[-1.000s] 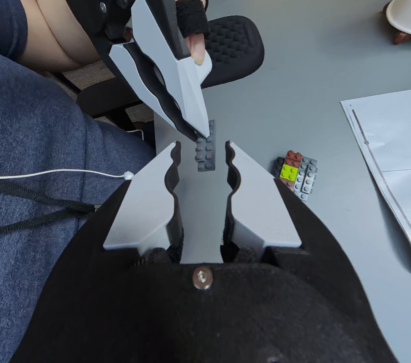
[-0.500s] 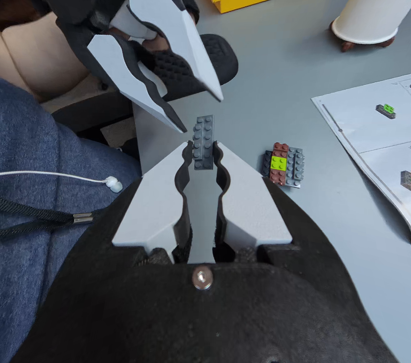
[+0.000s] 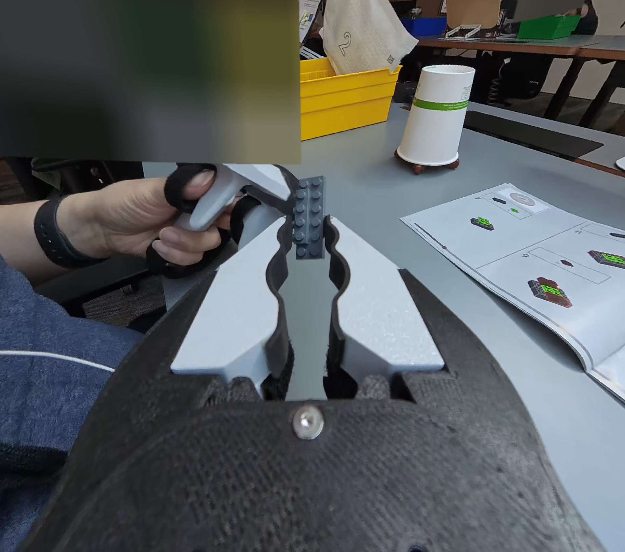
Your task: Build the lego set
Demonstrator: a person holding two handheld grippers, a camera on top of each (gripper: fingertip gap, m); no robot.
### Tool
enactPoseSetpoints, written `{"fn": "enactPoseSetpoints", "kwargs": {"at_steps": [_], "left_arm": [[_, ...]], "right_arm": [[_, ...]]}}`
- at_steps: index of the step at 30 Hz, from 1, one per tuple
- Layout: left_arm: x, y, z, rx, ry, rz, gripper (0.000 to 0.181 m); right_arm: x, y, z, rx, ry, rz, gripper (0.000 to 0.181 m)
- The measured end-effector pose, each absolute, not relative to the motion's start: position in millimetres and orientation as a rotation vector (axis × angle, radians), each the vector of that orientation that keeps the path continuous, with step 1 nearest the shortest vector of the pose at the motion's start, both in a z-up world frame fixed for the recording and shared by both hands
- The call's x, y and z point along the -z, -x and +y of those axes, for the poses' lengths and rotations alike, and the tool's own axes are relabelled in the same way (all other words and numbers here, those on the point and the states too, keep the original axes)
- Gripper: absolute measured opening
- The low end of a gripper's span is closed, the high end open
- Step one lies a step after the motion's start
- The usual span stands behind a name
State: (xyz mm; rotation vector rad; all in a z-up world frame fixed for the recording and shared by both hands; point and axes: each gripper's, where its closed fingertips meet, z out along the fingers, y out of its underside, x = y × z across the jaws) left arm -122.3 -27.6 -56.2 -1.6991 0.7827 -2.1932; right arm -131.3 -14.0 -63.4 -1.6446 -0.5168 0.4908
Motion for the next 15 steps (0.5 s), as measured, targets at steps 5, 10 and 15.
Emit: {"fn": "enactPoseSetpoints", "kwargs": {"at_steps": [5,10,15], "left_arm": [[60,117,-20,2.081,1.679,0.746,0.005],[61,115,-20,2.098,1.692,0.733,0.011],[63,119,-13,2.043,1.712,0.770,0.005]], "right_arm": [[67,125,-11,-0.458,1.640,-0.490,0.017],[65,122,-4,-0.366,1.619,-0.501,0.017],[69,133,-7,-0.396,1.595,-0.733,0.037]]}}
